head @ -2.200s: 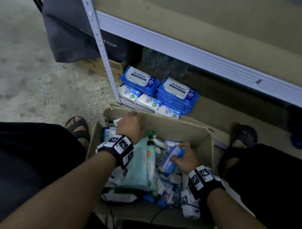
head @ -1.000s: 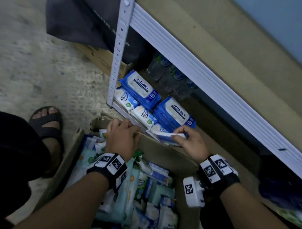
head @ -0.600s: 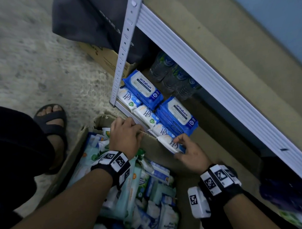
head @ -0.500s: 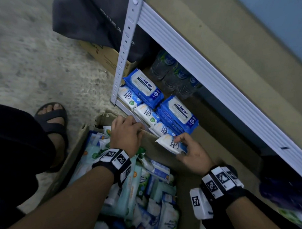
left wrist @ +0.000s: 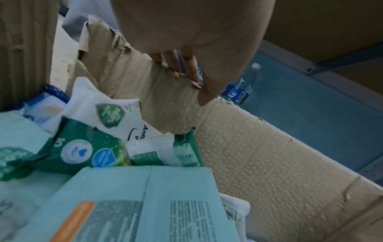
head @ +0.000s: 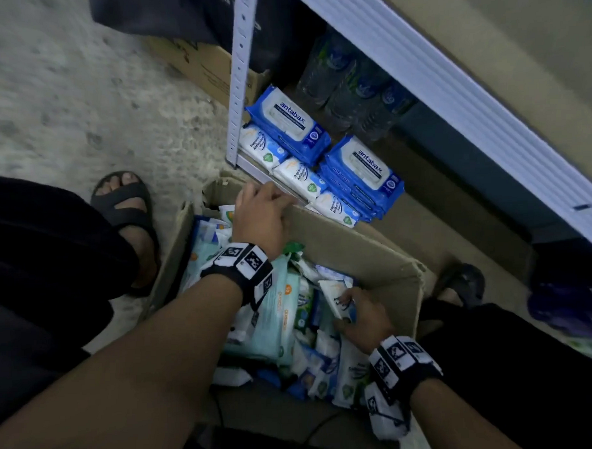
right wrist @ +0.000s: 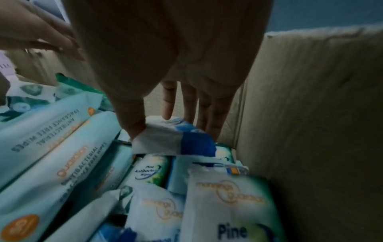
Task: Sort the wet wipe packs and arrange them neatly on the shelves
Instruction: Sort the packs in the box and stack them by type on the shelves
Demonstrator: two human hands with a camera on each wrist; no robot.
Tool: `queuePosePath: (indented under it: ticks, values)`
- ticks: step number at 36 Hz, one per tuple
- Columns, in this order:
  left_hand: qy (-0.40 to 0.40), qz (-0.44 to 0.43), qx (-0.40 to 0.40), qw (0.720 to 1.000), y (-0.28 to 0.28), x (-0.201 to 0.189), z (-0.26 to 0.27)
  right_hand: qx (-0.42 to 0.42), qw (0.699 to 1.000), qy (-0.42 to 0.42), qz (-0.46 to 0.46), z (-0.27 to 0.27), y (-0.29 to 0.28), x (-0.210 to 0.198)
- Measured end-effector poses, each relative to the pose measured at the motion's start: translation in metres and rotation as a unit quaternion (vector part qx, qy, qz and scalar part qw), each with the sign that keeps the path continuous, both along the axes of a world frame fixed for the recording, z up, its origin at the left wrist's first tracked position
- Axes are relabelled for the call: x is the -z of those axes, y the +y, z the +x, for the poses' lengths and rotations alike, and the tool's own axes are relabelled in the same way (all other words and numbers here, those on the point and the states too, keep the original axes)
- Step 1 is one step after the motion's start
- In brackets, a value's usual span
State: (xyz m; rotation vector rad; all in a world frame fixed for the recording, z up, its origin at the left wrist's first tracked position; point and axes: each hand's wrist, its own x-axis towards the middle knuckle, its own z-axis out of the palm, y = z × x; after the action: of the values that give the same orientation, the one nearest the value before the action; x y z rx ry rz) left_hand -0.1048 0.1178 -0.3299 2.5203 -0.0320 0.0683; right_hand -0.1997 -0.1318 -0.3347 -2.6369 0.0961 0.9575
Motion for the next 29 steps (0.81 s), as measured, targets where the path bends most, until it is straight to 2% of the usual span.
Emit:
queuePosePath:
  ticks: [4,7,10,14,17,20,23,26,29]
  values:
    - [0.029,0.013,0.034,0.999,0.005,-0.006,-0.001,-0.014,1.000,0.020,-0.016,-0.003,0.000,-0.007]
    - [0.053,0.017,0.059,0.997,0.009,-0.011,0.000,-0.015,0.999,-0.010,-0.027,0.003,-0.006,-0.019]
    - [0.079,0.024,0.071,0.994,0.012,-0.016,-0.002,-0.012,0.994,-0.102,-0.039,0.007,-0.015,-0.032]
    - [0.063,0.054,0.043,0.996,0.020,-0.023,-0.013,-0.002,0.966,-0.244,-0.083,-0.001,-0.026,-0.049]
    - [0.078,0.072,0.017,0.994,0.029,-0.030,-0.021,0.065,0.950,-0.286,-0.107,-0.017,-0.039,-0.055]
    - [0.097,0.085,0.001,0.992,0.038,-0.041,-0.030,0.154,0.953,-0.251,-0.067,-0.033,-0.049,-0.058]
    - [0.113,0.121,-0.019,0.986,0.050,-0.050,-0.040,0.232,0.962,-0.143,-0.024,-0.047,-0.057,-0.055]
    - [0.142,0.141,-0.063,0.978,0.064,-0.055,-0.056,0.230,0.971,-0.066,-0.029,-0.056,-0.066,-0.040]
    - [0.184,0.122,-0.134,0.966,0.077,-0.050,-0.074,0.213,0.975,-0.010,-0.053,-0.060,-0.073,-0.022]
